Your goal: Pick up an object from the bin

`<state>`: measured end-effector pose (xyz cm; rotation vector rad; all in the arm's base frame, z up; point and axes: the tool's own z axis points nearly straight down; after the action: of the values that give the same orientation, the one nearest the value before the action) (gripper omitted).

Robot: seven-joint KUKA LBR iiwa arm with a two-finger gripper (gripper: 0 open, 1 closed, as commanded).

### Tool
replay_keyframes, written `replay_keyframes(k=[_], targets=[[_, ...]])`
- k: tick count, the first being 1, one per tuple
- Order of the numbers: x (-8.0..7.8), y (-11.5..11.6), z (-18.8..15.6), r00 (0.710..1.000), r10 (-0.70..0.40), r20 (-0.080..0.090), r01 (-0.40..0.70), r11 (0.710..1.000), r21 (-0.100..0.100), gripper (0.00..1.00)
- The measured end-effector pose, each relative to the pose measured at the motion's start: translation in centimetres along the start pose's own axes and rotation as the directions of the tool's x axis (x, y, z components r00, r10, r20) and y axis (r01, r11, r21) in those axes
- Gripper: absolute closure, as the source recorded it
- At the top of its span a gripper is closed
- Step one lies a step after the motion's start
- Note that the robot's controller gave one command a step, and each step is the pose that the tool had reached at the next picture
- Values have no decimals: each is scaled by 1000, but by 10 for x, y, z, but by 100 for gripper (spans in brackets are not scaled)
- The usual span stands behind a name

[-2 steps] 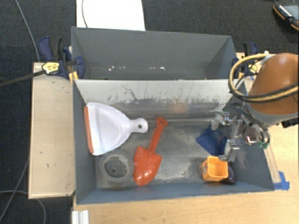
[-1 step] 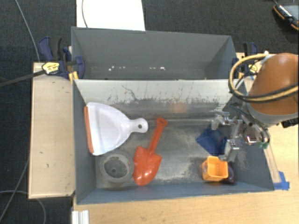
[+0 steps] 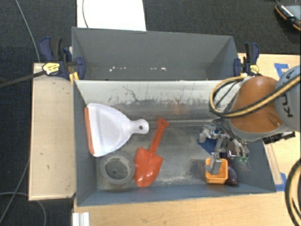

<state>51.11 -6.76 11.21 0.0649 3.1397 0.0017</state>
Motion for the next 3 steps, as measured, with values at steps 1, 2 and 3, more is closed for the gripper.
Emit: replay_keyframes(k=[1,2,3], targets=[[1,-2,-1,1000,-27,4,27,1000,1,0],[24,-29,-52,982,-189,8,189,982,3,0],[3,-32,37,979,-204,-5,204,979,-3,0]])
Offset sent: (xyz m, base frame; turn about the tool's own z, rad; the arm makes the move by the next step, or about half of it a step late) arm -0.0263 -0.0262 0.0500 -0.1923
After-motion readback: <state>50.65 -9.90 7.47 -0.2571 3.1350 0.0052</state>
